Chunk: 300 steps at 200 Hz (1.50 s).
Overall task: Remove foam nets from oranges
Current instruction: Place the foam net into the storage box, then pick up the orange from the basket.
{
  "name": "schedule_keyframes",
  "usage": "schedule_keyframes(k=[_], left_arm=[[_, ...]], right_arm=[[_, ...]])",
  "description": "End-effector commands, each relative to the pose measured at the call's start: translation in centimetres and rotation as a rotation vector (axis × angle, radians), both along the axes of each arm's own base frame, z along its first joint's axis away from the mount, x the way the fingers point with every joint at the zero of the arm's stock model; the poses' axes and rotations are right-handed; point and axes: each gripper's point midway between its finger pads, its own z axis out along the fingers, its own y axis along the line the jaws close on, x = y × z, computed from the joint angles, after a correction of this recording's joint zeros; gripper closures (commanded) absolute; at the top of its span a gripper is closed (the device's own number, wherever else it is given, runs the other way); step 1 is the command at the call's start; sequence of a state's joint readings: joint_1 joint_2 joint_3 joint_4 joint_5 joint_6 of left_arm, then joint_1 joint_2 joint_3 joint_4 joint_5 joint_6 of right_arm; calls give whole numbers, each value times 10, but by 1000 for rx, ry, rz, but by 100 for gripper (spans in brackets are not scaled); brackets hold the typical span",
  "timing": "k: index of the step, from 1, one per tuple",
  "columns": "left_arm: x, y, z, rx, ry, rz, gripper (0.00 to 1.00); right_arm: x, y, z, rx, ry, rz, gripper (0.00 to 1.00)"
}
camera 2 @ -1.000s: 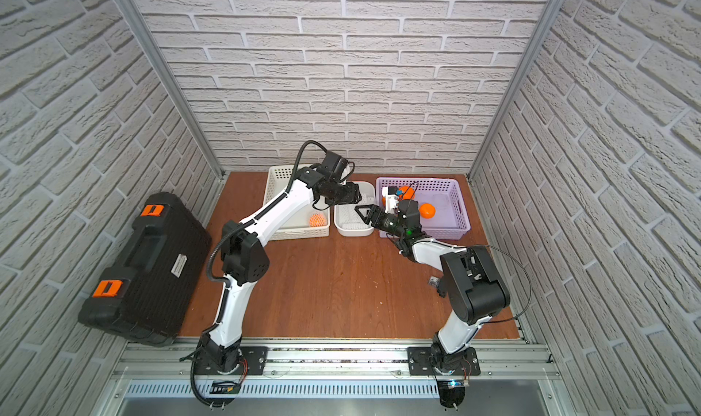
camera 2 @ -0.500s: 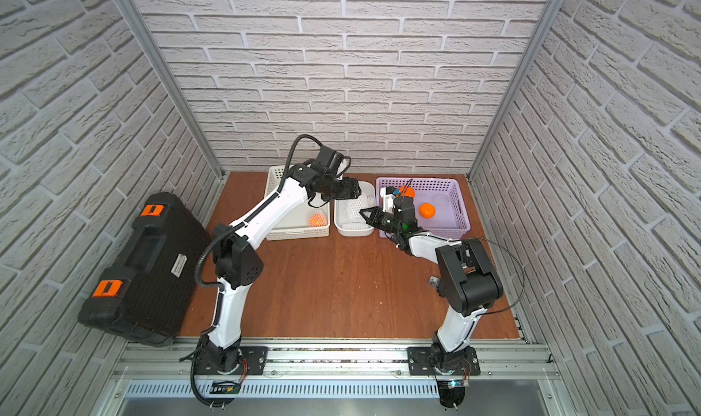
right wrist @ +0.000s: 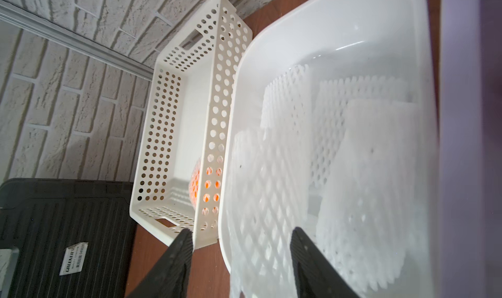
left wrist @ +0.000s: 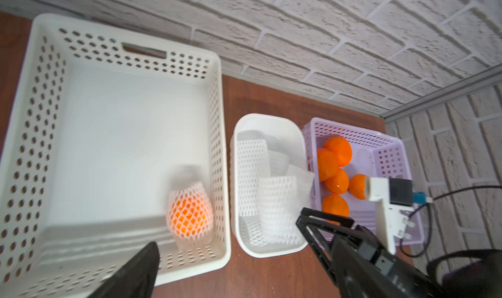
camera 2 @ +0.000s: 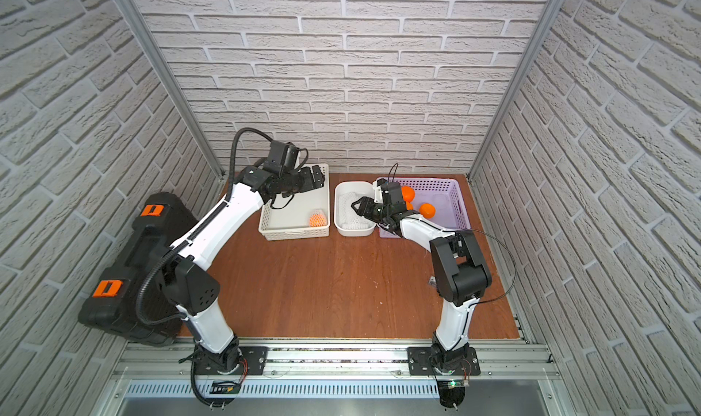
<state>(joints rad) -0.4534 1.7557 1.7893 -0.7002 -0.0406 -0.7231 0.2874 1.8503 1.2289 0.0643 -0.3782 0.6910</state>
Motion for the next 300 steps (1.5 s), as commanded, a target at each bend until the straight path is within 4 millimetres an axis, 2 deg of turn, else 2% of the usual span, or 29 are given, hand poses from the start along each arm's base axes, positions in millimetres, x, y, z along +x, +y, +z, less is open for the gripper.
schedule_keyframes(k=[1,19,34,69,97,114,133,163,182,215,251,300], left_arm=[[4,29,-5,1,-9,101,2],[3,44,-15,38,20,136,2],[5,48,-26,72,58,135,2],[10,45,-68,188,211,70,2],[16,35,-107,220,329,19,2],[22,28,-130,225,402,9,2],[29,18,-146,192,465,27,4],[36,15,-169,81,538,192,4],[38,9,-177,-1,576,273,5],[36,-1,-183,-109,636,379,7],[21,1,-188,-104,681,485,8],[19,-3,-202,-105,717,515,8]], right_arm=[[-12,-5,-5,-117,39,1,38],[-20,-4,18,-171,-26,8,36],[-24,-7,39,-185,-75,1,36],[-47,-23,102,-189,-252,-25,34],[-80,-38,121,-202,-346,-29,34],[-103,-48,115,-208,-375,-40,33],[-126,-56,101,-217,-386,-29,33],[-147,-65,71,-245,-371,-22,33],[-152,-66,60,-249,-364,-15,33],[-148,-64,59,-241,-368,-13,33],[-150,-63,57,-239,-357,-7,33],[-151,-63,60,-238,-359,-7,33]])
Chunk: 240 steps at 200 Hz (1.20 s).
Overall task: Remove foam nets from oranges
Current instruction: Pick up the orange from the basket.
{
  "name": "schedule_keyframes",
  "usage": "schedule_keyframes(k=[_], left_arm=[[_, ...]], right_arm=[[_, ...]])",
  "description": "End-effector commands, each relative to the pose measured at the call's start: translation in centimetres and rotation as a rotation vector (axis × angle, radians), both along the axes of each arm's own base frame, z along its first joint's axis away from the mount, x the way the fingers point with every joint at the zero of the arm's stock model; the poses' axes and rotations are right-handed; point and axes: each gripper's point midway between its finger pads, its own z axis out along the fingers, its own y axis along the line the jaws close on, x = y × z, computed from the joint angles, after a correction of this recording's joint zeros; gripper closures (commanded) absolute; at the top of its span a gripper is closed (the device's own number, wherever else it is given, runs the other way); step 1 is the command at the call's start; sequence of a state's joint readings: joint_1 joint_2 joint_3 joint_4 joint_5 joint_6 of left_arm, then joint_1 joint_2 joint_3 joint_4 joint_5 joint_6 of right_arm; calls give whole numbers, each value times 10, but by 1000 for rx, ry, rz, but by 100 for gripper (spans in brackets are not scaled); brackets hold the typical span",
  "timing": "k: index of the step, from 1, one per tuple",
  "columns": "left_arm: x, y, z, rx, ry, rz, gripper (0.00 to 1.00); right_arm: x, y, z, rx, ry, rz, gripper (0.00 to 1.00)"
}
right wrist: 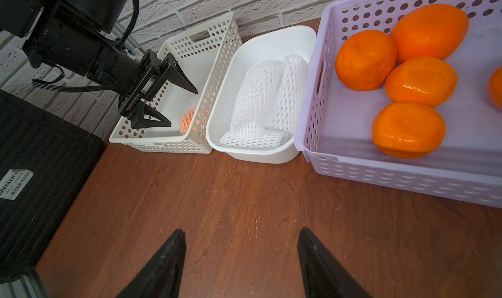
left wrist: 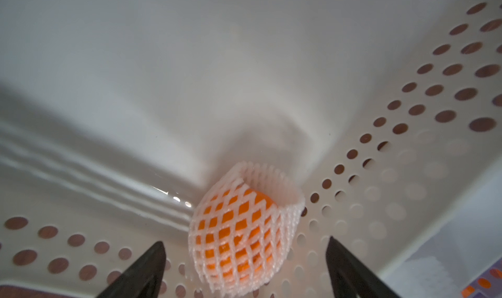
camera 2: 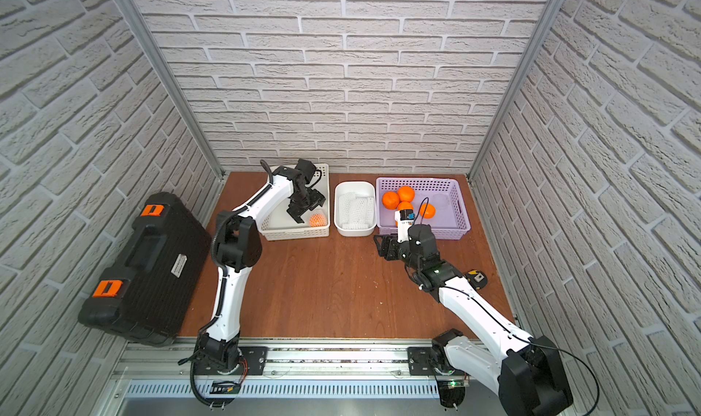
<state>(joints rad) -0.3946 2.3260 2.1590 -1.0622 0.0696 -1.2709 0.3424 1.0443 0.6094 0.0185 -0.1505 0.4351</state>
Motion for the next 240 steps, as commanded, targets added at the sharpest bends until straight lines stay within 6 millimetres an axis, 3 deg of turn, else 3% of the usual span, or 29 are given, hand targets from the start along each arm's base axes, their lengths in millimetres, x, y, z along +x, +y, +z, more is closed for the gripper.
schedule_keyframes(k=[1,39,141,190,240], left_arm=[[-7,-2,-16,7,60,32,8],[-8,-16,-28,-4,77,-10,10],[-4,-13,-54,11,112,-2,16],[1,-14,-46,0,77,23,29],[6,-10,-26,-24,19,58,40]], right_arm=[[5,2,17,12,-59,5,33],[6,2,15,5,-54,4,33],[6,-2,12,-12,-37,-10,33],[7,-4,11,-20,-35,-23,34],[9,-3,7,-23,-26,-25,34]])
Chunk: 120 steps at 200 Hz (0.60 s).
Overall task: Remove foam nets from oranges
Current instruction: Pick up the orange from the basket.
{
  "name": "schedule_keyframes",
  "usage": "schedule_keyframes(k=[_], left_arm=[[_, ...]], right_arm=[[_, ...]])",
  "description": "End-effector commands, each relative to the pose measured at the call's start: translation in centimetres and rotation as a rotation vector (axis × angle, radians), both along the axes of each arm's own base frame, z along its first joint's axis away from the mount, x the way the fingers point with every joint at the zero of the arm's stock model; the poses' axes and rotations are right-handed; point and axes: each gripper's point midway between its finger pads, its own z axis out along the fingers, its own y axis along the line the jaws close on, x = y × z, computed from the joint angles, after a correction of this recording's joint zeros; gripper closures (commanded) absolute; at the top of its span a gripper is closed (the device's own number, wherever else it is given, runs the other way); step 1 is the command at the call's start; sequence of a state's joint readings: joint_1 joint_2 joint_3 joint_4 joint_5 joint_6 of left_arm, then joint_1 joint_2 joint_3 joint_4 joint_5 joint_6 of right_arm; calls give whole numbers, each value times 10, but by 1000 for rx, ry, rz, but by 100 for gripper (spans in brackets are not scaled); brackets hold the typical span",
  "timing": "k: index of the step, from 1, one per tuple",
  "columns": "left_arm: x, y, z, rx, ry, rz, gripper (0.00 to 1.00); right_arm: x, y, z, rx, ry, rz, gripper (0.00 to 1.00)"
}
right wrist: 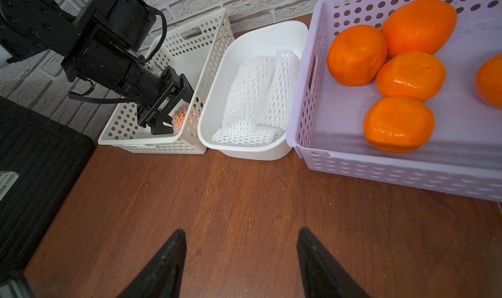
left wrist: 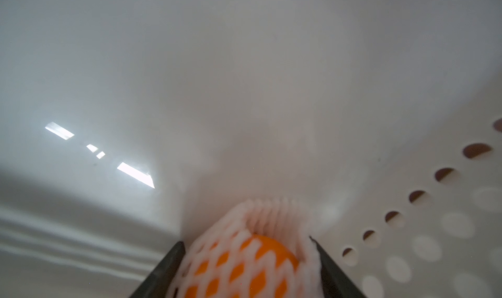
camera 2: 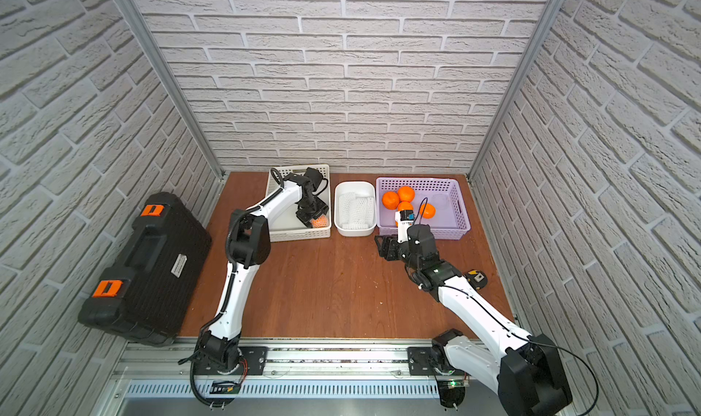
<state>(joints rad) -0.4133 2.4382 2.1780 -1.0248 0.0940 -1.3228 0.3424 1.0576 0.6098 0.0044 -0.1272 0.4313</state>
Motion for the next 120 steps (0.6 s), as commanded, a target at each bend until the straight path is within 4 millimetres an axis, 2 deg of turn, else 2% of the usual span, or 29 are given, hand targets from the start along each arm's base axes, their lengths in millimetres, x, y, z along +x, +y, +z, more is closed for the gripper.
schedule_keyframes(k=[1,20,55,120], left_arm=[[4,6,22,-13,-51,32,40],[6,7,34,-29,-81,43,45],[9,9,52,-54,-130,68,45],[7,12,62,-73,-146,70,45]], right_arm=[[8,1,14,-1,-45,-6,34],[9,1,13,-3,-43,-7,34],[10,1,11,-2,-38,-7,34],[11,1,9,-8,-35,-9,34]])
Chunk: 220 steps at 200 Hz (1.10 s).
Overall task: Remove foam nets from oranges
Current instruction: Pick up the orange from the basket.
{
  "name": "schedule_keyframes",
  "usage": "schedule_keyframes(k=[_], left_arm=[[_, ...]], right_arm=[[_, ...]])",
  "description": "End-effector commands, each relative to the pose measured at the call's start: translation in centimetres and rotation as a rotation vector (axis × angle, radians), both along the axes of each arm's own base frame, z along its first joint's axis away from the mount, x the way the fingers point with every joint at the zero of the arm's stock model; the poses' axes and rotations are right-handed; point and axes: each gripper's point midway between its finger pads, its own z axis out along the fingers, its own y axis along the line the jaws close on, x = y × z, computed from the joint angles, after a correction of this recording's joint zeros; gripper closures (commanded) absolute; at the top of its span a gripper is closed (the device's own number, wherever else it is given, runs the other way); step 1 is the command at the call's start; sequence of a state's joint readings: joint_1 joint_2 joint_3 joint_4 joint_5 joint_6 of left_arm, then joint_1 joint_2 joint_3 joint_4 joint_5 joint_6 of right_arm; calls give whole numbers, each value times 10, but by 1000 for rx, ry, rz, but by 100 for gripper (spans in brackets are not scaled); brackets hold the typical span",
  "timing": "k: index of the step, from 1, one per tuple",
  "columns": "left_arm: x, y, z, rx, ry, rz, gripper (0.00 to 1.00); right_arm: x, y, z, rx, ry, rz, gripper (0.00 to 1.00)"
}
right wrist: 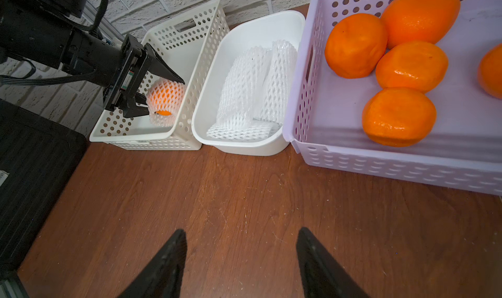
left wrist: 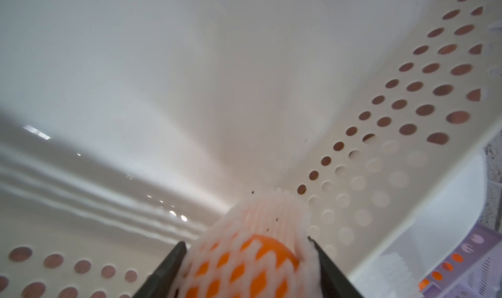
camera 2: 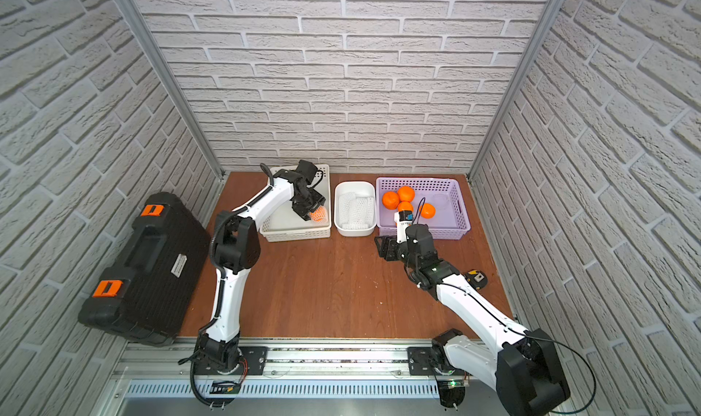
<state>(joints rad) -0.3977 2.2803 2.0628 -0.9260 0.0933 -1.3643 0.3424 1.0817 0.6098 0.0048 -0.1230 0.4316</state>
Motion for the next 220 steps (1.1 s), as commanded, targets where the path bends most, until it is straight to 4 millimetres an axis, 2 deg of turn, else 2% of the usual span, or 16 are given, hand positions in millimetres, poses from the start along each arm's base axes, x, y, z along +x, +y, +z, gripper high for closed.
schedule_keyframes(k=[1,31,65,76,92,114,164,192,220], left_arm=[[0,6,13,-10,-25,14,45],[-2,7,24,-31,-40,12,45],[-16,8,54,-69,-91,18,45],[-24,6,63,-99,-113,34,45],[-37,3,77,-147,-149,65,44],[-56,4,93,-186,-174,121,44],[-92,0,110,-266,-216,206,44],[-106,1,121,-296,-250,232,44],[-112,6,133,-322,-286,237,44]], right_arm=[[9,1,17,2,-57,-7,34],[10,1,16,-1,-52,-6,34],[9,10,18,44,-54,32,34],[7,22,26,103,-64,85,35],[3,44,37,219,-76,173,42],[-2,72,50,324,-71,245,44],[-15,146,84,449,-55,359,49],[-17,182,85,477,-20,382,59],[-14,202,76,483,7,389,69]])
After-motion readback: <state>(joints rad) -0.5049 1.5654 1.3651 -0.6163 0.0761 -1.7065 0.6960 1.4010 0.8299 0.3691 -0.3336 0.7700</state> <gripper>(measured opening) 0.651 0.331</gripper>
